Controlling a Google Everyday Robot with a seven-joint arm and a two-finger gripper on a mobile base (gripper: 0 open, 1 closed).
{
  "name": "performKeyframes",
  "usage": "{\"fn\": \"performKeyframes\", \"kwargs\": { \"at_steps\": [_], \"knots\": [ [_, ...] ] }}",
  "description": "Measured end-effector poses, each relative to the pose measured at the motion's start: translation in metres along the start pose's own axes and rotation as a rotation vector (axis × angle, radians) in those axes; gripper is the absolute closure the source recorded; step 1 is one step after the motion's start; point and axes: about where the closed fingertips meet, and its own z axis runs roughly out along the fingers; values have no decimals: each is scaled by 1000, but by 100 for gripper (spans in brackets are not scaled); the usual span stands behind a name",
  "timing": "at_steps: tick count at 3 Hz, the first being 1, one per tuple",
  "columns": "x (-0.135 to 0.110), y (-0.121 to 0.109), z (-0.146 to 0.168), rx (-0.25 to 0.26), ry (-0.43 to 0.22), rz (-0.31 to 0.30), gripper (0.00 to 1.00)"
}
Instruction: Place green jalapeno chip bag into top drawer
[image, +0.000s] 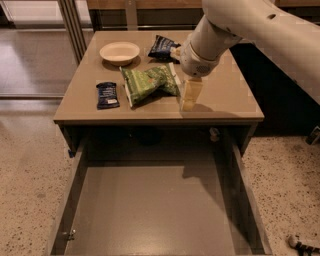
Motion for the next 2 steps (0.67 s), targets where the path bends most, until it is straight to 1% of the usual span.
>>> {"fn": "performKeyframes", "kwargs": {
  "at_steps": [1,2],
  "knots": [
    [0,0,0,0,0,0,0],
    [-3,-9,12,-3,-15,-23,0]
  ]
}}
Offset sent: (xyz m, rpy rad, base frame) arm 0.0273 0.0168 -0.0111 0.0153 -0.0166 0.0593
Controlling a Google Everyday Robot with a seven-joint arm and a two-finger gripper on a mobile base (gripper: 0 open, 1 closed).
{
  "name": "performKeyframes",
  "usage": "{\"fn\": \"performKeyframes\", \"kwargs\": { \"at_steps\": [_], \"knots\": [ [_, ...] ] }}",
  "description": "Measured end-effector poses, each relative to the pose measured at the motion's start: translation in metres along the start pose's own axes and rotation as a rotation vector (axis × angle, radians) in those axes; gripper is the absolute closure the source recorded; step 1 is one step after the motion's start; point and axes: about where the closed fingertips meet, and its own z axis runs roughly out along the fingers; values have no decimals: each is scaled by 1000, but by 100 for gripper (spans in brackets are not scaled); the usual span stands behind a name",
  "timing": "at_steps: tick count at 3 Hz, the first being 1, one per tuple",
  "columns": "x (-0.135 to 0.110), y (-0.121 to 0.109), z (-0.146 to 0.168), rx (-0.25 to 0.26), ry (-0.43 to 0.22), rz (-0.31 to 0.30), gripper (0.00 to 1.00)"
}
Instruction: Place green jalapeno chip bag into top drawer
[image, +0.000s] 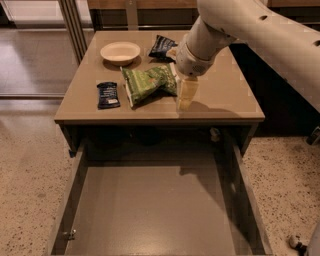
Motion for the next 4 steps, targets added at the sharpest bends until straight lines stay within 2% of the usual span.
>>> {"fn": "performKeyframes", "kwargs": {
  "at_steps": [3,4],
  "knots": [
    [-6,-42,42,-5,-41,-65,0],
    [-11,-49,60,-39,-71,-73,3]
  ]
}}
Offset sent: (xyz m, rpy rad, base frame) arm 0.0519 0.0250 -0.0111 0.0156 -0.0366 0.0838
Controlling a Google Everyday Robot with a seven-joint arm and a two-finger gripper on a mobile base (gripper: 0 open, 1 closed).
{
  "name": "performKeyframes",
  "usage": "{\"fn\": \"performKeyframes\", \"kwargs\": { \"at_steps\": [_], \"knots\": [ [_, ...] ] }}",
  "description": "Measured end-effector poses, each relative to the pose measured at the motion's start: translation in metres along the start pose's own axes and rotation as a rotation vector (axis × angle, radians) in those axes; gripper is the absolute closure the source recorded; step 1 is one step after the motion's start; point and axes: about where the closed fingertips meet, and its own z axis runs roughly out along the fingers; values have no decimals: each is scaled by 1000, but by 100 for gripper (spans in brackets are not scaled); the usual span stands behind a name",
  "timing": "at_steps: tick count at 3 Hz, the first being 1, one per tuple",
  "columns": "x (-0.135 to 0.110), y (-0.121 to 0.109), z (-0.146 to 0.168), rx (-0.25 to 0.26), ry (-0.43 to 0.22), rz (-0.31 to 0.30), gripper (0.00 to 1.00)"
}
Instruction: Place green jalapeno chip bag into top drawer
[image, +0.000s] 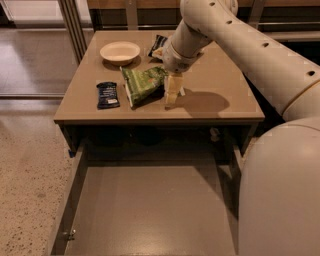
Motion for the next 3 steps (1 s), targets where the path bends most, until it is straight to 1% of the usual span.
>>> {"fn": "performKeyframes", "kwargs": {
  "at_steps": [3],
  "knots": [
    [0,0,0,0,0,0,73]
  ]
}}
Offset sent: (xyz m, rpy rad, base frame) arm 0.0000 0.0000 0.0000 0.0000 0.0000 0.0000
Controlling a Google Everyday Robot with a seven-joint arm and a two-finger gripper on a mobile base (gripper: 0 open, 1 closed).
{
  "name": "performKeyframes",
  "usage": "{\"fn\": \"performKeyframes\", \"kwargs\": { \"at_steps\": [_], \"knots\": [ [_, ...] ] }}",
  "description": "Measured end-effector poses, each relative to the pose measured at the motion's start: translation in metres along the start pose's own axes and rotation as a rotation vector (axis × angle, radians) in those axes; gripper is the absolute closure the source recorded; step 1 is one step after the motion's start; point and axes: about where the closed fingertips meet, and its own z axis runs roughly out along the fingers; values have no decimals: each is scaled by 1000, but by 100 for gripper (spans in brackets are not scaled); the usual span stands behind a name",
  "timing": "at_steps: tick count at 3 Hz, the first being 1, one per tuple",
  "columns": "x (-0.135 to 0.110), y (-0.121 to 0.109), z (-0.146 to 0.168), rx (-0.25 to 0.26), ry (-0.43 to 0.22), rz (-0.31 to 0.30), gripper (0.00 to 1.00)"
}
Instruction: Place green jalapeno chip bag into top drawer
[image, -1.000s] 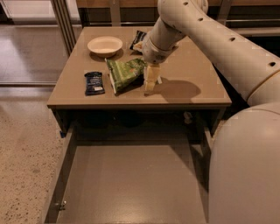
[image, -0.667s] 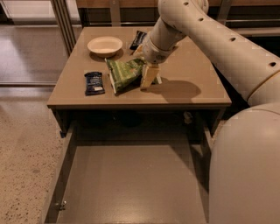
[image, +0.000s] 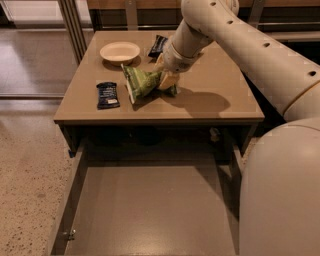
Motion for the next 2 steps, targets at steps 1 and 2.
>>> {"fn": "performKeyframes", "kwargs": {
  "at_steps": [1,2],
  "knots": [
    [0,0,0,0,0,0,96],
    [0,0,0,0,0,0,100]
  ]
}}
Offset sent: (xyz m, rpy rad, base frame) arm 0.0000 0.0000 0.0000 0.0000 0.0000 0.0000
